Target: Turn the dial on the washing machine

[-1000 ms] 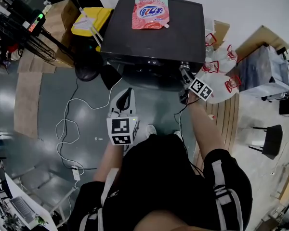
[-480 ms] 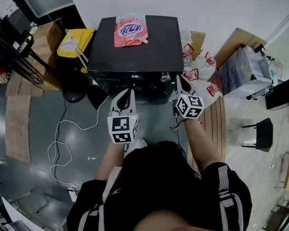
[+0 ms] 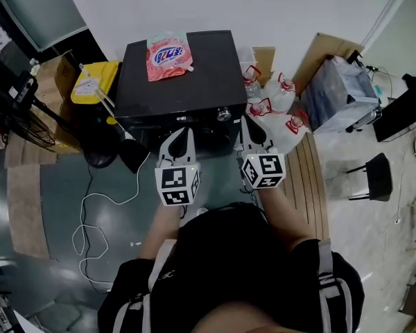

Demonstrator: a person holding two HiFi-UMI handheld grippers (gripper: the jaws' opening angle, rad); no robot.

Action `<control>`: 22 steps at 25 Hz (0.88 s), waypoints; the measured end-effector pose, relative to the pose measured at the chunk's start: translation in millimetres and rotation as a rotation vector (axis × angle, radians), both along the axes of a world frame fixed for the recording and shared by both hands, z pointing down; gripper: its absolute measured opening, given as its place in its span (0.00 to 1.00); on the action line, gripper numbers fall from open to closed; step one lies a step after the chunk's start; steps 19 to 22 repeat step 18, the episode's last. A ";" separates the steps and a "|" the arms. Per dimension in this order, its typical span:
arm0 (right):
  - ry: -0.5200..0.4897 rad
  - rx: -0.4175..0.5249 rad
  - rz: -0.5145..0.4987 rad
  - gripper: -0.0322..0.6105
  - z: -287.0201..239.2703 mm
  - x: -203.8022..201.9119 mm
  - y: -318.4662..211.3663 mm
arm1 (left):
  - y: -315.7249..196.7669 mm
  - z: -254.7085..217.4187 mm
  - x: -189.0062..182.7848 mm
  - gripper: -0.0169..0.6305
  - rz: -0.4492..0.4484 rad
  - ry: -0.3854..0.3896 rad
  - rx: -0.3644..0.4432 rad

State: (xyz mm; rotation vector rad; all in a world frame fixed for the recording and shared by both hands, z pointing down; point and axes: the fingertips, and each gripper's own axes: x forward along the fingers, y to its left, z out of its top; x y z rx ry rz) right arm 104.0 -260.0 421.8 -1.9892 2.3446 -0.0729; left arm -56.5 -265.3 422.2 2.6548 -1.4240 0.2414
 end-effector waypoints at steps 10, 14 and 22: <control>0.028 0.001 -0.030 0.06 -4.8 -16.6 1.2 | 2.7 -3.7 -2.9 0.02 0.009 -0.003 0.009; 0.004 -0.005 -0.025 0.06 -5.8 -17.9 -1.0 | 1.1 -6.4 -5.6 0.02 0.009 -0.007 0.014; -0.002 -0.001 -0.020 0.06 -8.2 -19.0 -2.1 | -0.2 -8.9 -7.1 0.02 0.013 -0.004 0.022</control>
